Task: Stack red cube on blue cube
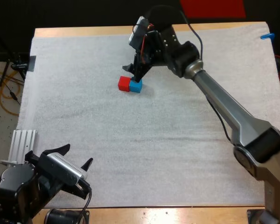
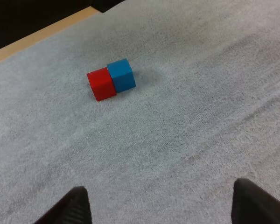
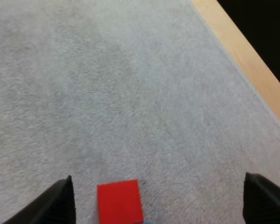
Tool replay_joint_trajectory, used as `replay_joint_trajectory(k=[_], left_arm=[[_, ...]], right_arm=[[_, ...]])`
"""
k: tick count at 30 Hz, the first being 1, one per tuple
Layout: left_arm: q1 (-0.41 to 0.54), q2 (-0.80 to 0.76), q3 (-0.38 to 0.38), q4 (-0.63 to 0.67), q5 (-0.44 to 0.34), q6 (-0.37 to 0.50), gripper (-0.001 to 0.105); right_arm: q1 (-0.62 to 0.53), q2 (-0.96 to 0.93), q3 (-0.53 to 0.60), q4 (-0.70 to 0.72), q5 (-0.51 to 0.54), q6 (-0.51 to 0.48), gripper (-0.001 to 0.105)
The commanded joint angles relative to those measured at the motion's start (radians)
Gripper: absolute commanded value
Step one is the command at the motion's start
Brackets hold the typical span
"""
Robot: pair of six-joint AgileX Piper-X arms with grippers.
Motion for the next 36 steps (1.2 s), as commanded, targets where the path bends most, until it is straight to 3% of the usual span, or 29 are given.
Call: replay_joint_trajectory(k=[1, 7, 25, 32, 35, 36], left_arm=[[-0.003, -0.002, 0.001, -0.003, -0.002, -0.01, 0.063], [-0.003, -0.002, 0.001, -0.003, -0.002, -0.01, 0.063], [-0.003, -0.002, 0.001, -0.003, -0.002, -0.01, 0.063], [-0.003, -0.002, 0.001, -0.005, -0.002, -0.01, 0.063], [-0.003, -0.002, 0.001, -0.005, -0.002, -0.01, 0.063], [-0.003, -0.002, 0.001, -0.008, -0.002, -0.01, 0.063]], right_arm=[[0.012, 0.022, -0.051, 0.015, -0.003, -0.032, 0.071], [0.059, 0.126, -0.131, 0.023, 0.029, -0.073, 0.071], [0.096, 0.292, -0.144, -0.026, 0.207, -0.118, 0.071], [0.096, 0.318, -0.145, -0.029, 0.205, -0.116, 0.071], [0.096, 0.323, -0.145, -0.029, 0.205, -0.116, 0.063], [0.096, 0.323, -0.145, -0.029, 0.205, -0.116, 0.056]])
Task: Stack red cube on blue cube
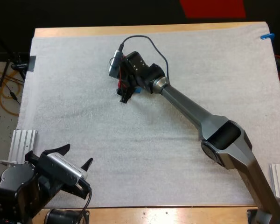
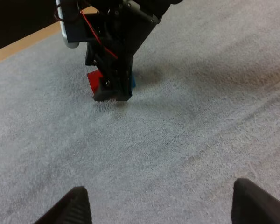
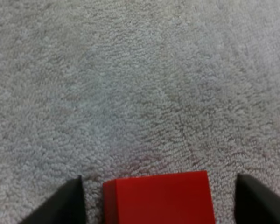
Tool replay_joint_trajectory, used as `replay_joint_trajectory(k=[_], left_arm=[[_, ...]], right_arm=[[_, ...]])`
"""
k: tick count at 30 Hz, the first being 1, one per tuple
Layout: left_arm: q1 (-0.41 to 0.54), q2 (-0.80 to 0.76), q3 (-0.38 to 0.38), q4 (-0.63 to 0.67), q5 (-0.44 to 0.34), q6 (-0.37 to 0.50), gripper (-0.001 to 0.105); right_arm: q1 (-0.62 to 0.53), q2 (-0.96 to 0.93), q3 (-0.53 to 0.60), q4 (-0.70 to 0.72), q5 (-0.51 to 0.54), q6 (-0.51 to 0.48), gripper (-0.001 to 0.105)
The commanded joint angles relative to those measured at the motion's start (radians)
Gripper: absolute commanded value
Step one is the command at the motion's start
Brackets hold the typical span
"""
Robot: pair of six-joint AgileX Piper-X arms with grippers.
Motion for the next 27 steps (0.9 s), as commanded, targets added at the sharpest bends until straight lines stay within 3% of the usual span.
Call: replay_joint_trajectory(k=[1, 3, 18, 27], left_arm=[[-0.003, -0.002, 0.001, -0.008, -0.002, -0.01, 0.063], [-0.003, -0.002, 0.001, -0.008, -0.002, -0.01, 0.063], [-0.003, -0.002, 0.001, -0.01, -0.002, -0.01, 0.063], [-0.003, -0.002, 0.001, -0.01, -0.002, -0.01, 0.063]], right_arm=[[-0.003, -0.007, -0.01, -0.006, -0.003, -0.013, 0.049], [-0.003, -0.007, -0.01, -0.006, -0.001, -0.013, 0.044], [-0.003, -0.007, -0.015, 0.001, -0.001, 0.034, 0.041], [-0.003, -0.007, -0.118, 0.029, -0.002, 0.116, 0.041]])
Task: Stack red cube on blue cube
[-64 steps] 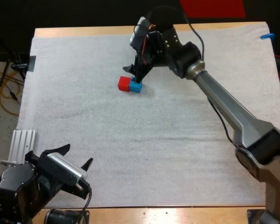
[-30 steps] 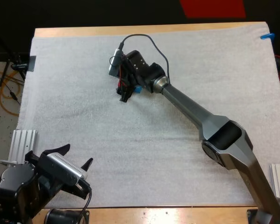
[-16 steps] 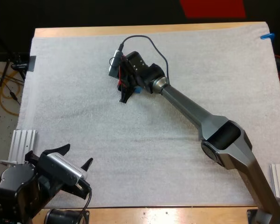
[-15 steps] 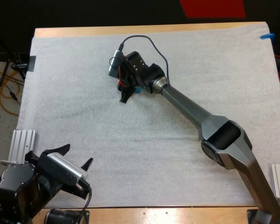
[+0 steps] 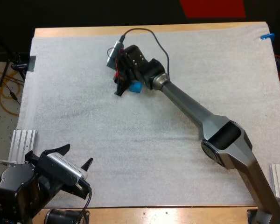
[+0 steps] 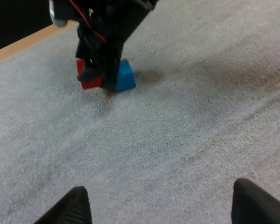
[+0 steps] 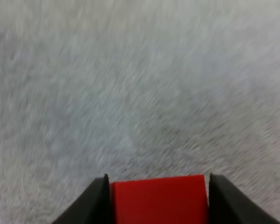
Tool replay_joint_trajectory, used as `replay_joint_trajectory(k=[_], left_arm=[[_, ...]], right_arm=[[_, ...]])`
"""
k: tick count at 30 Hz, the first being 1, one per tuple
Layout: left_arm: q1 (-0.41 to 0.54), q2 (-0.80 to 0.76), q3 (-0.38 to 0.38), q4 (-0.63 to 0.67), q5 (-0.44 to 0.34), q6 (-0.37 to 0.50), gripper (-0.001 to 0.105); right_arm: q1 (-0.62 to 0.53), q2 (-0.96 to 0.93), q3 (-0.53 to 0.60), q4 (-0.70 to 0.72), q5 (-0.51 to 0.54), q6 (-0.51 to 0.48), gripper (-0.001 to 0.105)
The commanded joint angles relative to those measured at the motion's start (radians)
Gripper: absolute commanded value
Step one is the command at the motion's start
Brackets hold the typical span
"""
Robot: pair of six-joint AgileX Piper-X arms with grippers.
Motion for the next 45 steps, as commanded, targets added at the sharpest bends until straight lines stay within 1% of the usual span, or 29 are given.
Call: replay_joint_trajectory(k=[1, 3, 7, 11, 16, 28, 36, 45], left_arm=[[-0.003, -0.002, 0.001, -0.01, -0.002, -0.01, 0.063], [-0.003, -0.002, 0.001, -0.01, -0.002, -0.01, 0.063], [-0.003, -0.002, 0.001, -0.01, -0.002, -0.003, 0.063], [-0.003, -0.002, 0.001, -0.015, -0.002, -0.003, 0.063], [-0.003, -0.002, 0.001, -0.027, -0.002, -0.003, 0.063], [-0.003, -0.002, 0.001, -0.027, -0.002, -0.003, 0.063], [-0.003, -0.002, 0.001, -0.035, -0.002, 0.005, 0.063], [-0.003, -0.002, 0.004, -0.05, -0.002, 0.004, 0.063]], right_arm=[[-0.003, -0.007, -0.033, 0.026, -0.002, 0.006, 0.041], [-0.003, -0.007, -0.061, 0.043, 0.0, 0.016, 0.041], [-0.003, -0.007, -0.116, 0.087, 0.046, 0.056, 0.041], [-0.003, -0.012, -0.147, 0.141, 0.085, 0.057, 0.041], [-0.003, -0.031, -0.149, 0.218, 0.085, 0.083, 0.041], [-0.015, -0.046, -0.149, 0.318, 0.085, 0.121, 0.041], [-0.032, -0.046, -0.149, 0.333, 0.085, 0.147, 0.041], [-0.039, -0.046, -0.136, 0.333, 0.075, 0.155, 0.041]])
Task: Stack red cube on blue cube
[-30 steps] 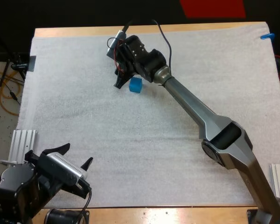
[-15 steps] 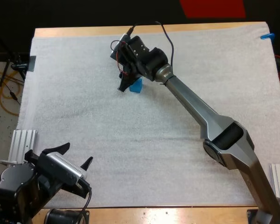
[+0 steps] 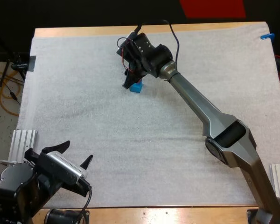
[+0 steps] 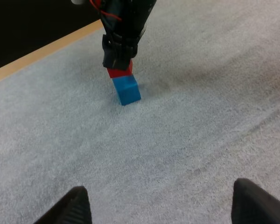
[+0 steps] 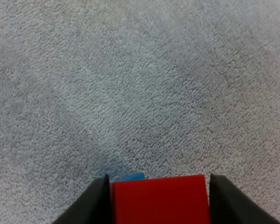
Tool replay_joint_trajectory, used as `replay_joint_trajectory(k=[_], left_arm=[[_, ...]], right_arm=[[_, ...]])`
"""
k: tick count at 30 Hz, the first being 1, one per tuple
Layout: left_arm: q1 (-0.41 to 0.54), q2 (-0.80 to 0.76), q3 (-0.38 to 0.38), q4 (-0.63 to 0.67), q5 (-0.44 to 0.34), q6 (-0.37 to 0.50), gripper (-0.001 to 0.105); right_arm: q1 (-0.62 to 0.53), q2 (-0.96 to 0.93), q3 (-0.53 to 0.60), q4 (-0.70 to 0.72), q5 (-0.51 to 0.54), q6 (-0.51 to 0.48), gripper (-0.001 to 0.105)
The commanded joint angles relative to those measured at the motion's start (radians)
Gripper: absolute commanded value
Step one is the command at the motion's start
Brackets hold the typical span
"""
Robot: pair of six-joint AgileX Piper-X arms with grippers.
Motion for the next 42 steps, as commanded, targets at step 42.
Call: replay_joint_trajectory(k=[42], left_arm=[[-0.003, 0.002, 0.0, -0.043, -0.002, -0.001, 0.063]], right_arm=[[0.011, -0.093, 0.026, -0.005, -0.032, 0.075, 0.059]])
